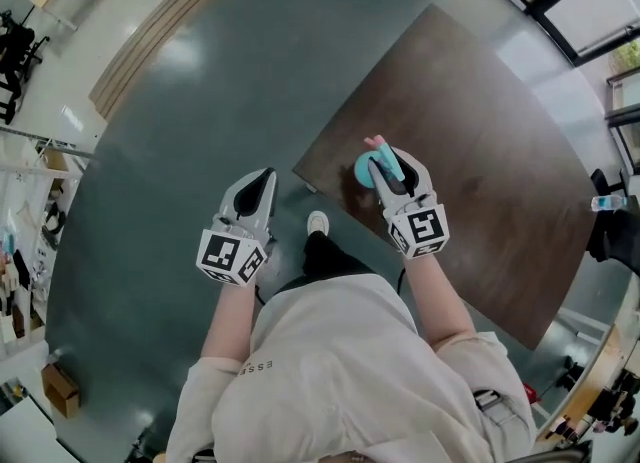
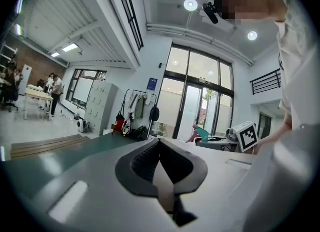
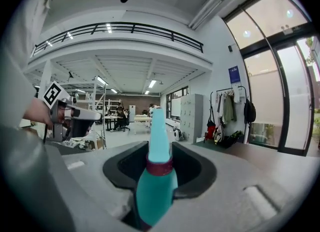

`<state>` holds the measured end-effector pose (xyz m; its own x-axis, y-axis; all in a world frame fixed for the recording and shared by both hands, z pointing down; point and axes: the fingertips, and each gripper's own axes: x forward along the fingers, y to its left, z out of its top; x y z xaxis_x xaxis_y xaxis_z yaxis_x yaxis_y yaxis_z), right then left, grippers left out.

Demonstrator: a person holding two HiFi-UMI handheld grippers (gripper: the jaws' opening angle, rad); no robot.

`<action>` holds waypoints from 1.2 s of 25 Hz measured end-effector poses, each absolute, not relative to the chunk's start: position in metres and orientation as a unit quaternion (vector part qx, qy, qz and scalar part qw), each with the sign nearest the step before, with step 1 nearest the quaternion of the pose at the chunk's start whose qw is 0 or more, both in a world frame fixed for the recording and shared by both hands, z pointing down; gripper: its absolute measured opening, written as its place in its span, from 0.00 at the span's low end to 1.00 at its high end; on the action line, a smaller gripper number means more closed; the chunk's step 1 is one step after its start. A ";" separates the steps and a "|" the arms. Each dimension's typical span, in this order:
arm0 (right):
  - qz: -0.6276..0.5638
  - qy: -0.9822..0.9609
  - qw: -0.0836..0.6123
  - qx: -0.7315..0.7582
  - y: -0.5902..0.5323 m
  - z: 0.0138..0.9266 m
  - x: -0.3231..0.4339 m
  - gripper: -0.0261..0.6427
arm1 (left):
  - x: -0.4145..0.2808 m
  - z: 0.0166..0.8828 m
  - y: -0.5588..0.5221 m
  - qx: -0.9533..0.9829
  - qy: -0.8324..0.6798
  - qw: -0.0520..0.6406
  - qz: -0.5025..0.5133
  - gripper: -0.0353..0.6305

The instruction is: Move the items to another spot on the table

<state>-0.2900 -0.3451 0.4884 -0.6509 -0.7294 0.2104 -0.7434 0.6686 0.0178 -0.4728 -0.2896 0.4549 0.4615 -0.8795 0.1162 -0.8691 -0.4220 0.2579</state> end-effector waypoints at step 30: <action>0.034 -0.820 0.076 0.567 -0.443 0.531 -0.267 0.24 | -0.447 0.496 -0.437 0.920 -0.356 0.164 0.017 0.06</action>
